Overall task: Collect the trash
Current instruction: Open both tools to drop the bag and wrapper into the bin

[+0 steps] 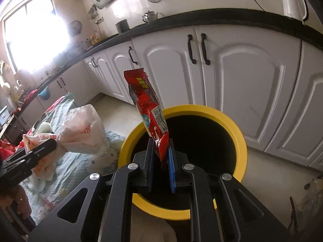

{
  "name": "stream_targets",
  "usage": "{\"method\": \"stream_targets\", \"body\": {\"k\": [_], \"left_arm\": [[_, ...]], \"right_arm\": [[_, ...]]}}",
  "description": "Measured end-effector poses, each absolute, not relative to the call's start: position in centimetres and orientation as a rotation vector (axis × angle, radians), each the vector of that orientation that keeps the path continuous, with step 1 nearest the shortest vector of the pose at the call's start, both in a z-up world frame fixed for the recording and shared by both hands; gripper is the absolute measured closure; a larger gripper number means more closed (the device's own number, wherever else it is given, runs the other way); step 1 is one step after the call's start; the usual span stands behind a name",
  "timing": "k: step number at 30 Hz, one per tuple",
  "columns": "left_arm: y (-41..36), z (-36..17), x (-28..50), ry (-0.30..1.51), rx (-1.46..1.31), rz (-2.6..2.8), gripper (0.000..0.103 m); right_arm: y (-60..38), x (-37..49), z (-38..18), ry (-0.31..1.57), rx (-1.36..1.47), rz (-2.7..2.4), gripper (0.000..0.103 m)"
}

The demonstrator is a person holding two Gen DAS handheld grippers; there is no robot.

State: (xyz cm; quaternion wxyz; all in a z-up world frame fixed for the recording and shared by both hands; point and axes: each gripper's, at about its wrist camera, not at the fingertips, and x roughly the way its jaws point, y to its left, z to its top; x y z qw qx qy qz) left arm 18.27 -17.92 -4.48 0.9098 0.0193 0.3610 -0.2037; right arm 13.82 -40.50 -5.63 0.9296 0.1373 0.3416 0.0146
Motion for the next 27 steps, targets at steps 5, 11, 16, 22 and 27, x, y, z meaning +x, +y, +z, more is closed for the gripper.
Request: {"method": "stream_targets", "body": {"k": [5,11,16,22,27], "left_arm": [[-19.7,-6.2,19.2,0.787,0.079,-0.427,0.068],[-21.5,-7.5,19.8,0.817,0.116,-0.434,0.067],[-22.8,-8.3,20.3,0.836,0.144,-0.444,0.066],[-23.7,-8.4,20.8,0.838,0.144,-0.453,0.054],[-23.0,-7.6,20.7,0.82,0.112,-0.439,0.028]], "right_arm": [[-41.5,14.0,-6.8,0.726,0.305,0.01,0.09],[-42.0,14.5,-8.2,0.765,0.324,0.002,0.09],[-42.6,14.8,-9.1,0.788,0.337,-0.002,0.088],[-43.5,14.6,-9.6,0.791,0.362,-0.015,0.07],[-44.3,14.0,-9.5,0.767,0.375,-0.046,0.053]]}}
